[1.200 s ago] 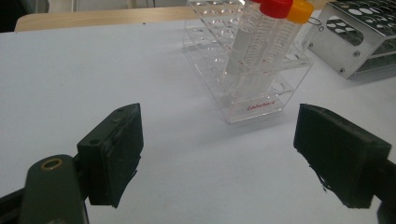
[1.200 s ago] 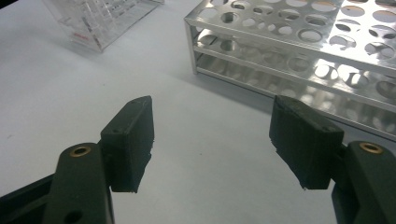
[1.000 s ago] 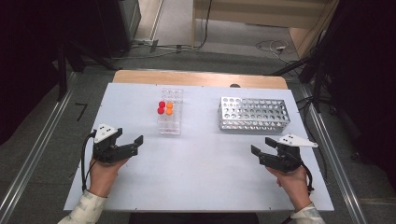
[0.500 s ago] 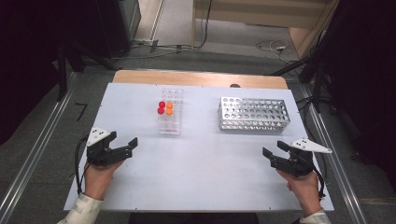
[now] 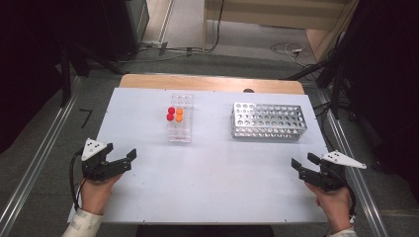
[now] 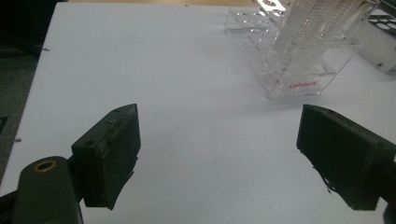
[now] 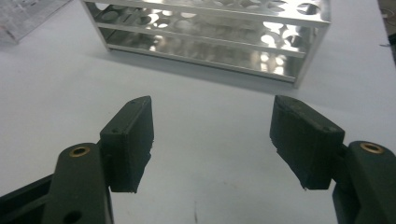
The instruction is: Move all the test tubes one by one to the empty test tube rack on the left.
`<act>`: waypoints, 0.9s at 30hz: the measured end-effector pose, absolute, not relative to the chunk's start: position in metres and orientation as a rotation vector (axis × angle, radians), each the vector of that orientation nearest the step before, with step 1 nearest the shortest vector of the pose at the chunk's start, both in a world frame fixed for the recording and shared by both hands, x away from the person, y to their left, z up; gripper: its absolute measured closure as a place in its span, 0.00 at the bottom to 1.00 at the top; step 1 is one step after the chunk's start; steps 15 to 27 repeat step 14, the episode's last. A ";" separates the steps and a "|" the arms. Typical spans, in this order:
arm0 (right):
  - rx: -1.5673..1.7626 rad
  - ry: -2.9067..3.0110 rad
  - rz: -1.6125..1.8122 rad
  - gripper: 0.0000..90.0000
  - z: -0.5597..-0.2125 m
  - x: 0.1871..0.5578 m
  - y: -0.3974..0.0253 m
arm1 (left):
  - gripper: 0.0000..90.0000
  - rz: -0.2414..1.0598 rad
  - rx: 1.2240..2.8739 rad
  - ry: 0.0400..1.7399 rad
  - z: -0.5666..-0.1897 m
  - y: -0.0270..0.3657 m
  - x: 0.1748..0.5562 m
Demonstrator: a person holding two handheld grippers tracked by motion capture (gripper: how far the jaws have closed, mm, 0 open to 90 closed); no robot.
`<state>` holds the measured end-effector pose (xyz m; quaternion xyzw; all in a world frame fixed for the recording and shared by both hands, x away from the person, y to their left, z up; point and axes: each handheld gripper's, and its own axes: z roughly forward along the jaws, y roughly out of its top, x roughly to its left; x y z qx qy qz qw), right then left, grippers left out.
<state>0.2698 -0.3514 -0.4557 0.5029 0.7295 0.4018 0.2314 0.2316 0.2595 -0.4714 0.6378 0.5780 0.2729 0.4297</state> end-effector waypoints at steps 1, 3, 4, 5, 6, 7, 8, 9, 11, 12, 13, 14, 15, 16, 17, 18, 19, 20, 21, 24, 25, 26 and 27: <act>1.392 1.999 1.098 0.32 -0.457 0.269 -0.354 | 0.16 0.681 1.593 1.444 -0.472 0.261 0.231; 1.408 1.992 1.092 0.32 -0.459 0.268 -0.358 | 0.15 0.686 1.589 1.454 -0.474 0.263 0.230; 1.412 1.989 1.083 0.32 -0.461 0.268 -0.360 | 0.15 0.687 1.589 1.457 -0.475 0.264 0.230; 1.419 1.987 1.073 0.32 -0.462 0.267 -0.362 | 0.15 0.687 1.592 1.460 -0.476 0.264 0.230; 1.420 1.985 1.063 0.32 -0.463 0.267 -0.364 | 0.15 0.689 1.594 1.462 -0.476 0.265 0.230; 1.425 1.982 1.047 0.32 -0.465 0.267 -0.365 | 0.15 0.689 1.597 1.462 -0.477 0.265 0.230; 1.431 1.977 1.039 0.31 -0.466 0.267 -0.366 | 0.15 0.690 1.599 1.463 -0.478 0.265 0.231; 1.436 1.976 1.034 0.31 -0.467 0.268 -0.368 | 0.15 0.690 1.601 1.464 -0.479 0.265 0.231; 1.451 1.965 1.029 0.31 -0.468 0.268 -0.370 | 0.15 0.696 1.605 1.465 -0.480 0.264 0.231; 1.451 1.966 1.027 0.30 -0.469 0.269 -0.371 | 0.15 0.699 1.609 1.467 -0.481 0.263 0.232; 1.458 1.965 1.022 0.29 -0.470 0.270 -0.372 | 0.15 0.697 1.614 1.469 -0.483 0.263 0.233; 1.468 1.966 1.018 0.27 -0.471 0.271 -0.372 | 0.15 0.695 1.624 1.475 -0.484 0.263 0.234; 1.468 1.966 1.018 0.27 -0.471 0.271 -0.372 | 0.15 0.695 1.624 1.475 -0.484 0.263 0.234; 1.468 1.966 1.018 0.27 -0.471 0.271 -0.372 | 0.15 0.695 1.624 1.475 -0.484 0.263 0.234; 1.468 1.966 1.018 0.27 -0.471 0.271 -0.372 | 0.15 0.695 1.624 1.475 -0.484 0.263 0.234; 1.468 1.966 1.018 0.27 -0.471 0.271 -0.372 | 0.15 0.695 1.624 1.475 -0.484 0.263 0.234; 1.468 1.966 1.018 0.27 -0.471 0.271 -0.372 | 0.15 0.695 1.624 1.475 -0.484 0.263 0.234; 1.468 1.966 1.018 0.27 -0.471 0.271 -0.372 | 0.15 0.695 1.624 1.475 -0.484 0.263 0.234; 1.468 1.966 1.018 0.27 -0.471 0.271 -0.372 | 0.15 0.695 1.624 1.475 -0.484 0.263 0.234; 1.468 1.966 1.018 0.27 -0.471 0.271 -0.372 | 0.15 0.695 1.624 1.475 -0.484 0.263 0.234; 1.468 1.966 1.018 0.27 -0.471 0.271 -0.372 | 0.15 0.695 1.624 1.475 -0.484 0.263 0.234; 1.468 1.966 1.018 0.27 -0.471 0.271 -0.372 | 0.15 0.695 1.624 1.475 -0.484 0.263 0.234; 1.468 1.966 1.018 0.27 -0.471 0.271 -0.372 | 0.15 0.695 1.624 1.475 -0.484 0.263 0.234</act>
